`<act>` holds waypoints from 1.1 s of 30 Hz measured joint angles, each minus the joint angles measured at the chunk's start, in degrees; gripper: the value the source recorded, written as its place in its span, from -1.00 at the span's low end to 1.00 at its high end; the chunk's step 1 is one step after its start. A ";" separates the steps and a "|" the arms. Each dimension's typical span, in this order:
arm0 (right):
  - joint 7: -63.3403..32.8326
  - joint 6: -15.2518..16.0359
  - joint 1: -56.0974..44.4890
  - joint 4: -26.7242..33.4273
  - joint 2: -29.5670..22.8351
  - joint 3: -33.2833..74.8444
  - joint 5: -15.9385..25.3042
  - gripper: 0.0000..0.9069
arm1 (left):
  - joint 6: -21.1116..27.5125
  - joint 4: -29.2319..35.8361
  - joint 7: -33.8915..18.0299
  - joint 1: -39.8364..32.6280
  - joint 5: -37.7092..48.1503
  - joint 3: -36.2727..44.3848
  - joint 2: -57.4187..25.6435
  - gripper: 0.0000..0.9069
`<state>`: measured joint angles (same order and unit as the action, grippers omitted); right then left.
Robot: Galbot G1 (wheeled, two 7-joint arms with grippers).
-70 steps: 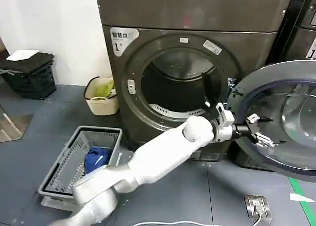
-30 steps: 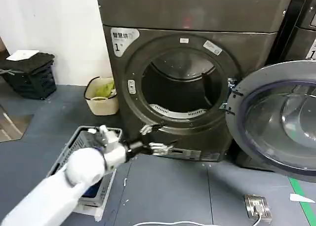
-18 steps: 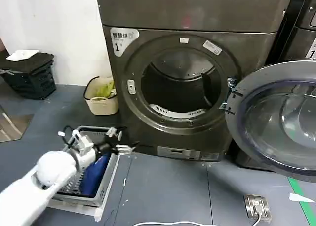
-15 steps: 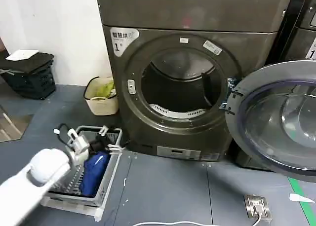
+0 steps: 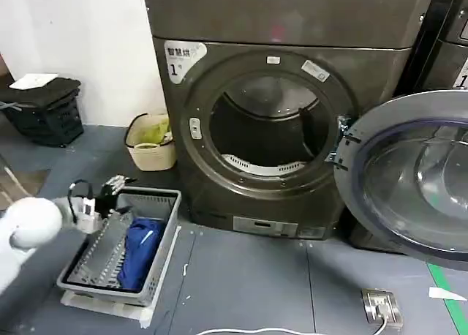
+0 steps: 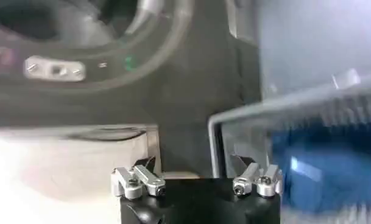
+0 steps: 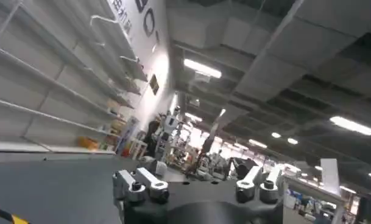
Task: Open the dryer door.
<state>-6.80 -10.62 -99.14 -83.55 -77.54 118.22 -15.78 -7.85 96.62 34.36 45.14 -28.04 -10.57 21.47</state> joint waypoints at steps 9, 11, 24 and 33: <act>1.61 -0.46 -0.70 -0.26 -0.59 -0.16 -1.19 1.00 | -26.12 -6.54 2.91 -11.76 -10.86 9.29 0.18 1.00; 1.94 -0.85 -0.95 -0.26 -0.84 -0.17 -1.43 1.00 | -31.80 -8.30 3.33 -15.71 -13.31 12.83 1.21 1.00; 3.30 -1.44 -1.52 -0.88 -2.11 -0.19 -5.65 1.00 | -39.47 -15.23 9.37 -33.04 -21.30 28.92 7.60 1.00; 4.12 -1.63 -1.34 -1.83 -2.50 -0.20 -5.59 1.00 | -39.45 -16.91 10.34 -34.68 -21.94 31.00 8.13 1.00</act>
<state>-2.68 -12.24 -100.48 -85.38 -80.04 118.02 -21.37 -47.30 79.71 44.71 10.46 -49.97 20.43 29.60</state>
